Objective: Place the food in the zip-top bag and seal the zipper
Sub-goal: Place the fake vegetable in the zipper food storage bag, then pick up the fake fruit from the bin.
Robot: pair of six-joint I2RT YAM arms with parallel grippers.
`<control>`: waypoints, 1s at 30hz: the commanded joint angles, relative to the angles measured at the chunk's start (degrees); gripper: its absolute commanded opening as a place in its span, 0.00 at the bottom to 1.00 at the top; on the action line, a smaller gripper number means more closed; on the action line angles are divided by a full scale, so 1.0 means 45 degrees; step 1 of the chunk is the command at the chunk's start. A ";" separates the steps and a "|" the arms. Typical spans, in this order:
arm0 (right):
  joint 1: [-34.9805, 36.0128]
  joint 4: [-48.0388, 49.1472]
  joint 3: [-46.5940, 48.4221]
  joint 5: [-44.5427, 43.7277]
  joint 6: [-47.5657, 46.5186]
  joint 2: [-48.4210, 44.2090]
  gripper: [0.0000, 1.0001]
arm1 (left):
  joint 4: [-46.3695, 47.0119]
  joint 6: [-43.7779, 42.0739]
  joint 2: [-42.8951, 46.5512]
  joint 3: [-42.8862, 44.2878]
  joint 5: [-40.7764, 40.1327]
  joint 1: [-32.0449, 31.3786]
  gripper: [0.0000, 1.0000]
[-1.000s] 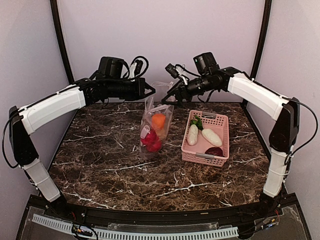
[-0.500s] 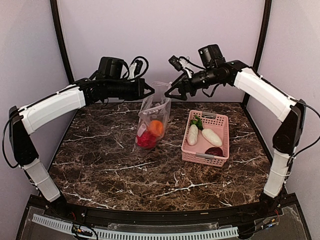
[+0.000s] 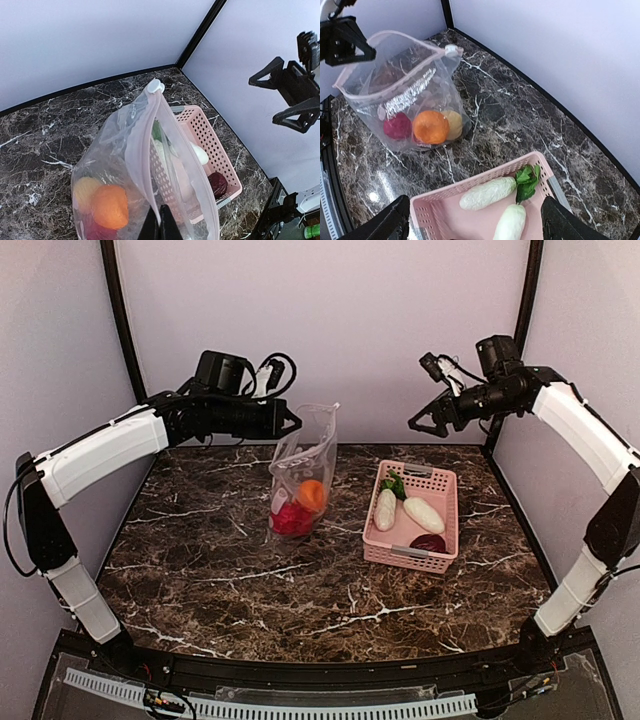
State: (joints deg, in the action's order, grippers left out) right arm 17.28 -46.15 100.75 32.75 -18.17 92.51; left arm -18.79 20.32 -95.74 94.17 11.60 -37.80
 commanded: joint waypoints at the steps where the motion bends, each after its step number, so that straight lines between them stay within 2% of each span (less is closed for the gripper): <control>1: -0.0277 -0.1140 -0.1210 -0.0577 -0.1623 -0.0777 0.87 | -0.0659 -0.0226 0.0016 0.0743 0.0337 0.0090 0.01; 5: -0.0291 -0.2240 -0.2031 -0.1441 -0.2866 -0.0980 0.83 | -0.0534 -0.0129 -0.0010 0.0638 0.0428 0.0081 0.01; 12: -0.0285 -0.3479 -0.3316 -0.1788 -0.4602 -0.0724 0.70 | -0.0406 0.0021 -0.0008 0.0611 0.0681 0.0082 0.01; 19: -0.0251 -0.3898 -0.4487 -0.2504 -0.6370 -0.0466 0.70 | -0.0464 -0.0040 -0.0043 0.0723 0.0682 0.0090 0.01; 30: 0.0242 -0.3176 -0.5294 -0.3621 -0.6513 0.0662 0.70 | -0.0658 -0.0059 -0.0003 0.0631 0.0656 0.0095 0.01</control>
State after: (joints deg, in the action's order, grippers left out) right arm 16.93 -62.13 78.70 19.29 -46.87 93.76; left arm -20.32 20.25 -95.98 95.88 14.35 -37.71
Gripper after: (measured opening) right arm 0.697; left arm 0.008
